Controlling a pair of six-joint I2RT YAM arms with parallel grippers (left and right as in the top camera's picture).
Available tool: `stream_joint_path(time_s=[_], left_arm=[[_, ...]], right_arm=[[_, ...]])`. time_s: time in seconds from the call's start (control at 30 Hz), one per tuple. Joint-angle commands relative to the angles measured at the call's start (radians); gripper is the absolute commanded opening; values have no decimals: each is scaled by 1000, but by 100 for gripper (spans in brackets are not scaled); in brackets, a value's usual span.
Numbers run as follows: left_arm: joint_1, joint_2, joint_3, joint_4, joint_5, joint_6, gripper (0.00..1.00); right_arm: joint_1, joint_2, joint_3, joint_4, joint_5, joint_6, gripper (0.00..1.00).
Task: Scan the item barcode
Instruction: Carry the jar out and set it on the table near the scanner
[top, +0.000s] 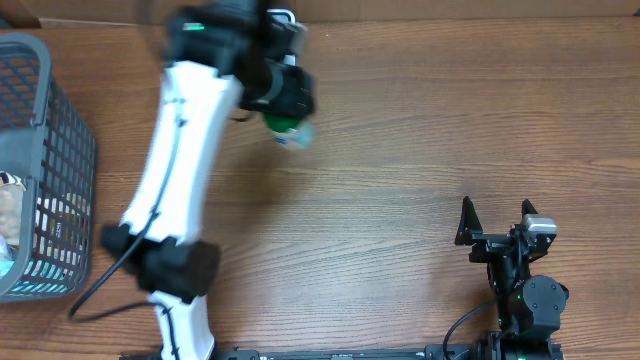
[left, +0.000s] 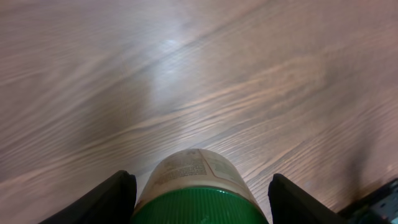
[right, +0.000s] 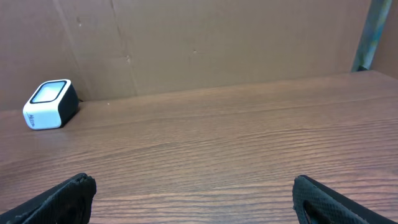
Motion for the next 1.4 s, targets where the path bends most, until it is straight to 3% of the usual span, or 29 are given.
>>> stream_joint_path(time_s=[0.0,0.5,0.73,1.13,1.23,1.37], left_arm=[[-86,77,-8,32,2,-35,36],[-249,310,-10,226,-128,-180,36],[-275,317,-32,376,-274,-236,37],[-284,317,-190,531,-283,-294,38],[-284,317,-199,543,-283,-294,49],[-284,317,-199,553,-280,-294,71]], right_arm=[[-4,-5,-10,2,3,0,100],[-4,-5,-10,2,3,0,100],[-4,-5,-10,2,3,0,100],[-4,-5,-10,2,3,0,100],[-4,-5,-10,2,3,0,100],[-4,-5,-10,2,3,0,100]])
